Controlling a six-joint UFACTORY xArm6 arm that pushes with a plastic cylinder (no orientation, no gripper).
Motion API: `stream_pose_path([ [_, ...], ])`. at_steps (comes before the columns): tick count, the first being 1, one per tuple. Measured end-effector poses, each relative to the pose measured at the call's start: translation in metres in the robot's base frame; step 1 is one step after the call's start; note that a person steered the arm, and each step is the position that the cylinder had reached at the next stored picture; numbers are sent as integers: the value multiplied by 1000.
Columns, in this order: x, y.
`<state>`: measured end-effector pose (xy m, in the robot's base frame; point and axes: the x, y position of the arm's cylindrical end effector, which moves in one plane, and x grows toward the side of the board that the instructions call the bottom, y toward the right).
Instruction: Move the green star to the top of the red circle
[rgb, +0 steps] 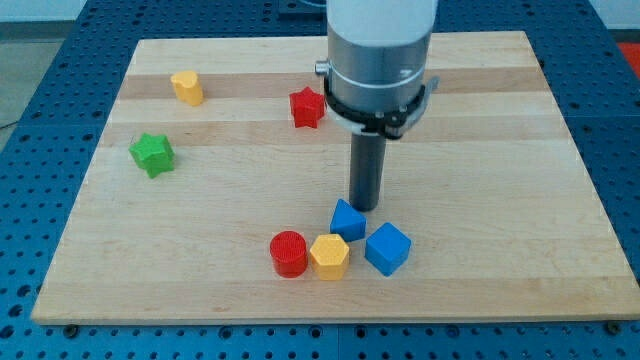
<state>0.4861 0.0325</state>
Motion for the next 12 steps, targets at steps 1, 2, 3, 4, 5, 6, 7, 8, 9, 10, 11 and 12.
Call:
stream_pose_path([
  [1, -31, -33],
  [2, -7, -109],
  [3, 38, -192],
  [4, 31, -305],
  [5, 17, -336],
  [6, 5, -337],
  [7, -25, -337],
  [8, -77, -332],
  [9, -92, -271],
  [10, -56, -178],
  [11, -46, -153],
  [12, -79, -212],
])
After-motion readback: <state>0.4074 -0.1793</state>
